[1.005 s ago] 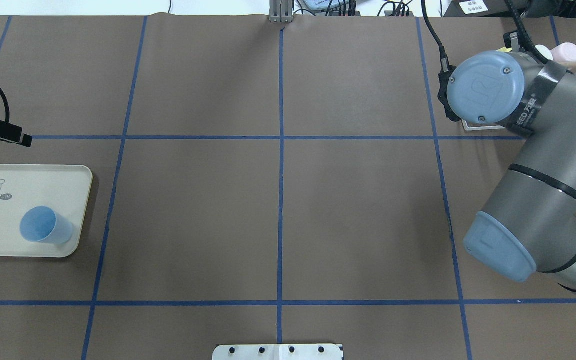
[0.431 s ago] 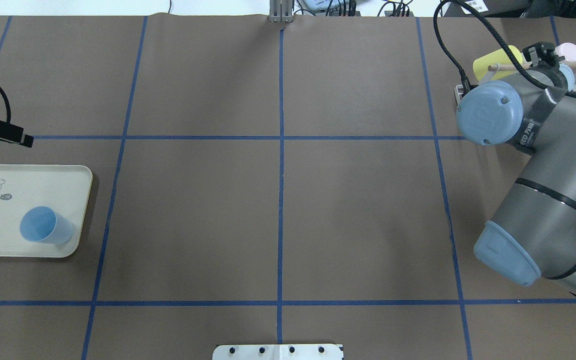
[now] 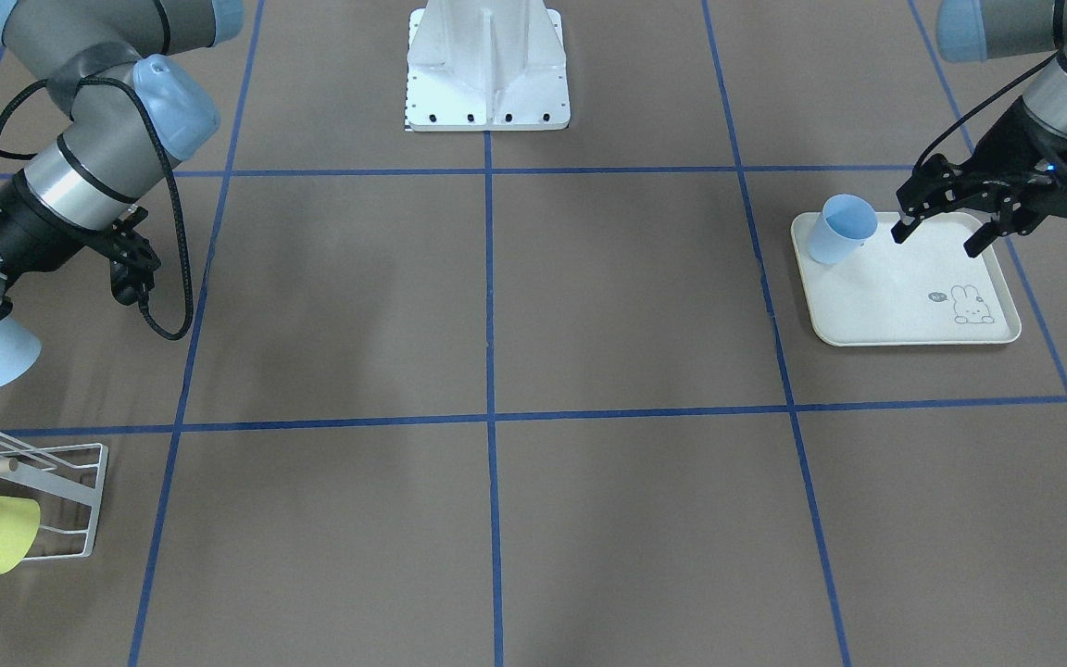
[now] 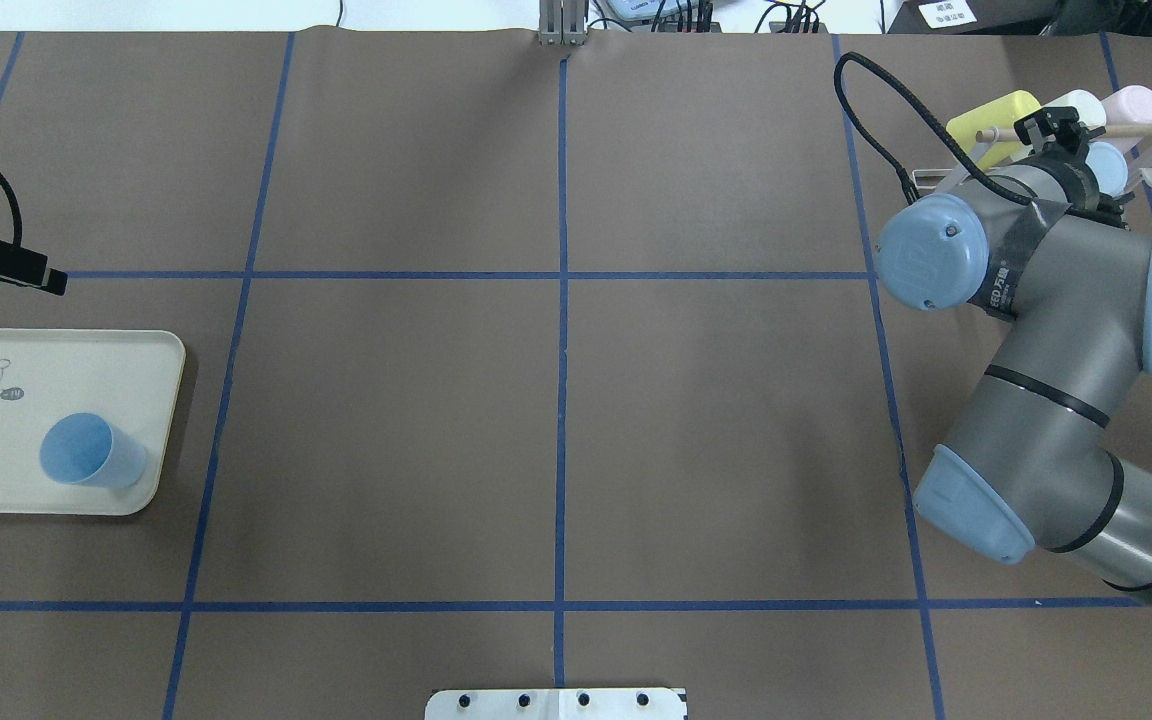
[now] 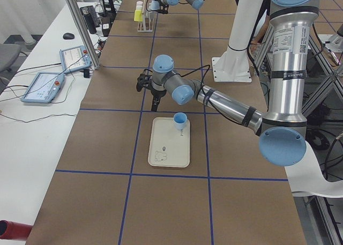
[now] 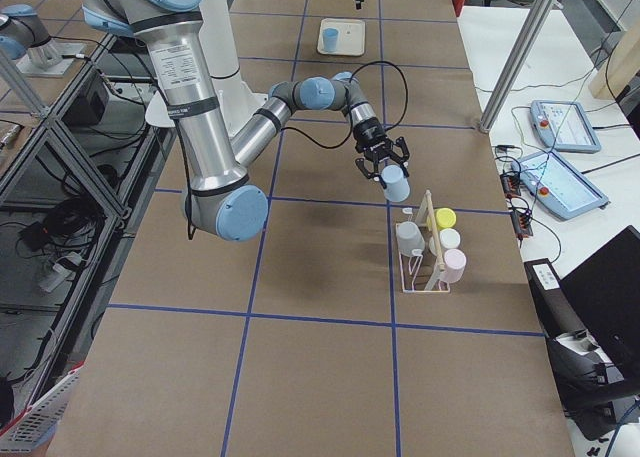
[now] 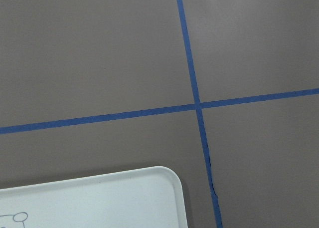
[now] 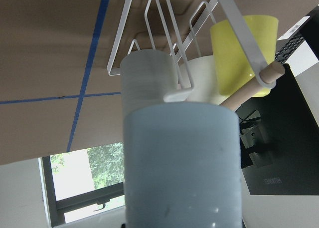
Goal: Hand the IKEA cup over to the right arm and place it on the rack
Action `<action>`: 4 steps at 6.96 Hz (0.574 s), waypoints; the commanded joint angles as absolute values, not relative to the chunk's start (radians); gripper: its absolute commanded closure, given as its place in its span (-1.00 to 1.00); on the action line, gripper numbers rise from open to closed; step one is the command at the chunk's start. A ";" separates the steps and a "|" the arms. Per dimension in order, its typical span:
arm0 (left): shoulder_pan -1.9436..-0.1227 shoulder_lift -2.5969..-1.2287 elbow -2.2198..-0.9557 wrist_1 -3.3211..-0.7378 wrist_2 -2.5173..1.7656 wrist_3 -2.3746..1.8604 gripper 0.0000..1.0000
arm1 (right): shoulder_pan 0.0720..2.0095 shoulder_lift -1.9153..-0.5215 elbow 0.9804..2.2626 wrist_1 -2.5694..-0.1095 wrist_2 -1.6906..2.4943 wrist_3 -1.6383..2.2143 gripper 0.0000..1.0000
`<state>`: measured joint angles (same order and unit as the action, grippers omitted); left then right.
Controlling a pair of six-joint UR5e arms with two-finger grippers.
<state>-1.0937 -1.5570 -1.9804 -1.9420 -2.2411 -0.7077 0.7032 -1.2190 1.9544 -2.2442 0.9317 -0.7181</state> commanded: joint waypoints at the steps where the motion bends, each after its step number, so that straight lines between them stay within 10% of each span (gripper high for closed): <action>1: -1.094 -1.559 -1.980 -1.942 -2.241 -0.709 -1.00 | 0.718 -1.218 1.931 -2.224 0.896 -0.791 0.49; 4: -1.092 -1.559 -1.979 -1.944 -2.241 -0.710 -1.00 | 0.753 -1.223 1.839 -2.055 0.900 -0.897 0.46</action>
